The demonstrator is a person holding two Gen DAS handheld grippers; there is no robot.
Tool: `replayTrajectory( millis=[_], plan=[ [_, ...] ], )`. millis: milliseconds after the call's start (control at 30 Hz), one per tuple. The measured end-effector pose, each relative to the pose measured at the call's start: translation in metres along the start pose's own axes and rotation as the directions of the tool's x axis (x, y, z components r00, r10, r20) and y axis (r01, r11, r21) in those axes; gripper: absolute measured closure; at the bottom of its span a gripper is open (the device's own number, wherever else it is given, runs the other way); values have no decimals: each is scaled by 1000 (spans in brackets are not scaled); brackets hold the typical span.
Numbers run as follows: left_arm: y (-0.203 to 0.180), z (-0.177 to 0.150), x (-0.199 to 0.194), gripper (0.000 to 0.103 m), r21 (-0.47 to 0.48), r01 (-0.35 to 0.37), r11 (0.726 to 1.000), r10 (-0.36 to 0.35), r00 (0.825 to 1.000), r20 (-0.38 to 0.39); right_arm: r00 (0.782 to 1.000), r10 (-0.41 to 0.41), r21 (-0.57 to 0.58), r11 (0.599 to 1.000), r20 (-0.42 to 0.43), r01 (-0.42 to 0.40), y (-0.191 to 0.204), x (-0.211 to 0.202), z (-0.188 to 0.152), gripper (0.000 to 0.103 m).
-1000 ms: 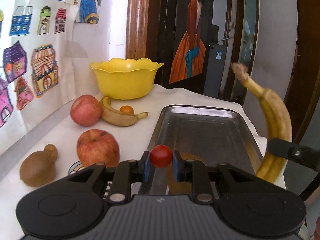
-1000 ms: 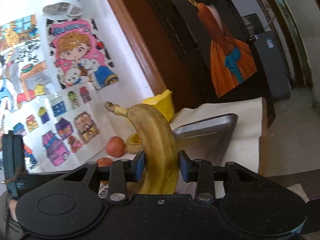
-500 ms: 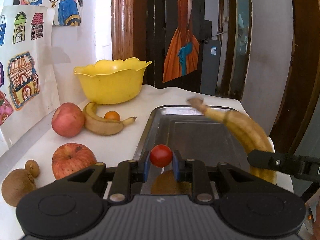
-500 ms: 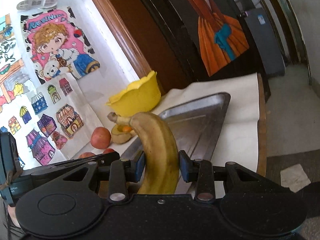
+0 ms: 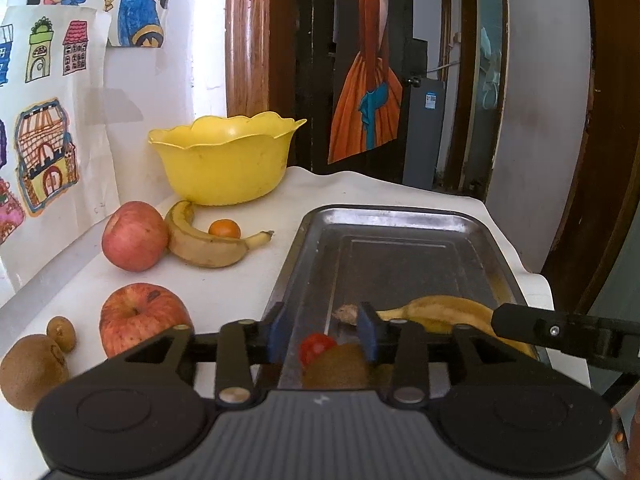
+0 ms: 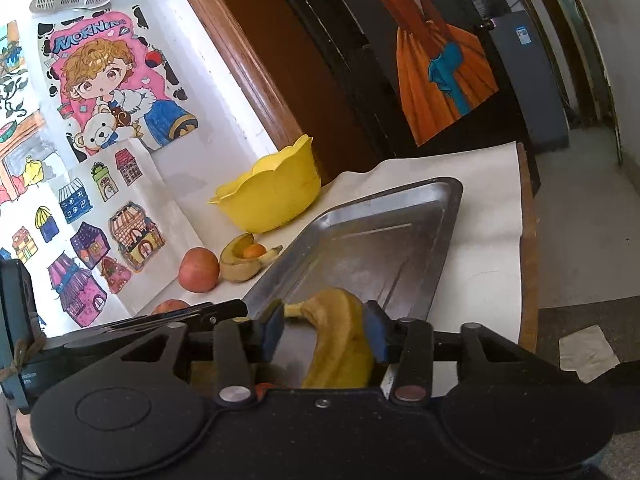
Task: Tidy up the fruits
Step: 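Lower tomato and banana into the metal tray and open both tools, then withdraw both open tools from the metal tray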
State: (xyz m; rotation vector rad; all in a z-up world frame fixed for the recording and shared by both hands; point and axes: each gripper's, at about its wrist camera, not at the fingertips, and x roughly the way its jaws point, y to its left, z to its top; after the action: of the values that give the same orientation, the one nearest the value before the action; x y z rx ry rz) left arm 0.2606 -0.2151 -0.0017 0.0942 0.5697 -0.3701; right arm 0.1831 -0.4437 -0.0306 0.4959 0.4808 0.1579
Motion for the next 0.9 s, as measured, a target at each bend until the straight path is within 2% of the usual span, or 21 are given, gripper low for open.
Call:
replayTrajectory(
  millis=[33,133,233,300,500,900],
  plan=[
    [1,0,-2,41,-4,-3,1000,3,1000,4,1000,-2,-2,1000,4,2,0,-1,0,46],
    [5,0,-10,31,-29,-9,1000,9,1000,25,1000,-18,-18,1000,19,18,4,-6,-1,34],
    [10,-1,-23,10,-56,-21,998,24,998,59,999,-32,-37,999,36,33,10,-14,-2,24],
    [14,-2,-32,5,-71,-29,997,36,995,90,999,-27,-37,999,45,29,15,-21,-3,17],
    [34,-6,-64,1,-127,-46,991,63,989,133,996,-33,-61,997,85,39,34,-49,-3,1],
    [79,-36,-158,0,-184,-78,980,112,977,183,994,-55,-147,987,98,70,103,-113,-22,1]
  ],
)
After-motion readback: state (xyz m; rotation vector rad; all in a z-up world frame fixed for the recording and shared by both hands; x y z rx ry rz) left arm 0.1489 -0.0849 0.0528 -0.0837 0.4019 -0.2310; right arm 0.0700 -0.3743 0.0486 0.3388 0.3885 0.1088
